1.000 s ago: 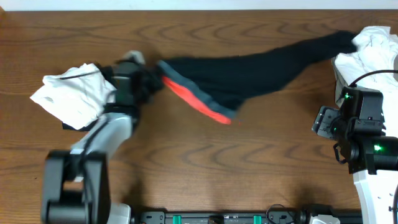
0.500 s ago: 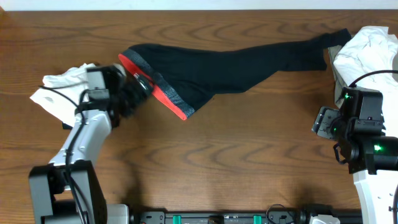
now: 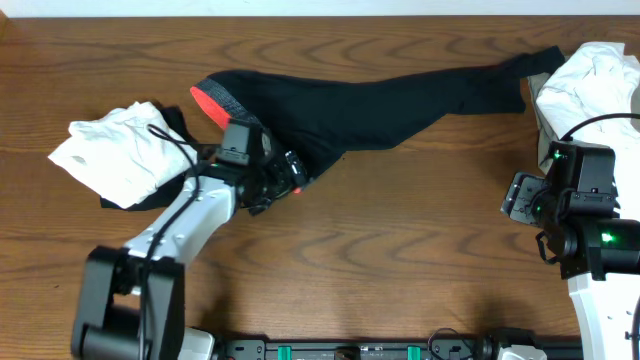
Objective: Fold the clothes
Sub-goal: 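Grasp the red-lined waistband with the left gripper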
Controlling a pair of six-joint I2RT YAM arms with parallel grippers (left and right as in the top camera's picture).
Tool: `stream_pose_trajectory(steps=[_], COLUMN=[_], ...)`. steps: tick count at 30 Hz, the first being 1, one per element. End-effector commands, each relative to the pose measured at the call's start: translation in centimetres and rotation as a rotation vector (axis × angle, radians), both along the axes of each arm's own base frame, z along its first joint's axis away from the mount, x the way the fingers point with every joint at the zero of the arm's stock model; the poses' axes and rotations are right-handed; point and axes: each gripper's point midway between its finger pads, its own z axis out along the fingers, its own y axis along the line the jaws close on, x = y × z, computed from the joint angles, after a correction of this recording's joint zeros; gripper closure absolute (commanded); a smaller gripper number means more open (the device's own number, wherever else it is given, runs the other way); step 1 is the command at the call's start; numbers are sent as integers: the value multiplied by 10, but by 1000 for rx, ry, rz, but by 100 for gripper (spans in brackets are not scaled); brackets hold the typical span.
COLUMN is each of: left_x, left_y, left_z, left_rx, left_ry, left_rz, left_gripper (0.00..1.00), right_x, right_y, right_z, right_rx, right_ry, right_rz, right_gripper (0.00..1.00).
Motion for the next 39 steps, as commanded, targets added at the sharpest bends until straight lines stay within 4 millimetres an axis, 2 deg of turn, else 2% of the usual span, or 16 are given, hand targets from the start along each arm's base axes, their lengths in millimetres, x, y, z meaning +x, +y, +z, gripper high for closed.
stream_pose_trajectory(steps=[1, 9, 10, 11, 12, 13, 14, 17, 18, 23, 24, 33, 36, 39], left_x=[5, 4, 6, 9, 11, 12, 13, 14, 14, 11, 11, -3, -20, -46], left_y=[8, 3, 2, 0, -1, -2, -2, -2, -2, -1, -1, 4, 13, 35], left_z=[-22, -54, -56, -57, -57, -57, -56, -56, -56, -57, -57, -55, -44, -23], left_rx=[58, 26, 19, 10, 1, -5, -9, -13, -12, -5, -3, 41, 71, 135], left_ry=[38, 144, 140, 133, 130, 128, 127, 127, 127, 137, 135, 147, 175, 210], left_rz=[94, 189, 187, 186, 192, 197, 205, 210, 210, 203, 198, 114, 71, 24], left_gripper=[2, 1, 4, 12, 26, 36, 41, 44, 49, 89, 93, 94, 94, 94], right_x=[0, 0, 0, 0, 0, 0, 0, 0, 0, 0, 0, 0, 1, 0], right_y=[-3, -3, -3, -3, -3, -3, -3, -3, -3, -3, -3, -3, -3, -5], right_z=[3, 3, 3, 3, 3, 3, 3, 3, 3, 3, 3, 3, 3, 4], right_rx=[-3, -3, -3, -3, -3, -3, -3, -3, -3, -3, -3, -4, -5, -13], right_ry=[-7, -7, -7, -7, -7, -7, -7, -7, -7, -7, -7, -8, -10, -10], right_rz=[-12, -11, -12, -12, -12, -12, -12, -12, -12, -12, -12, -12, -12, -18], right_gripper=[24, 24, 24, 24, 24, 24, 24, 24, 24, 24, 24, 24, 24, 24])
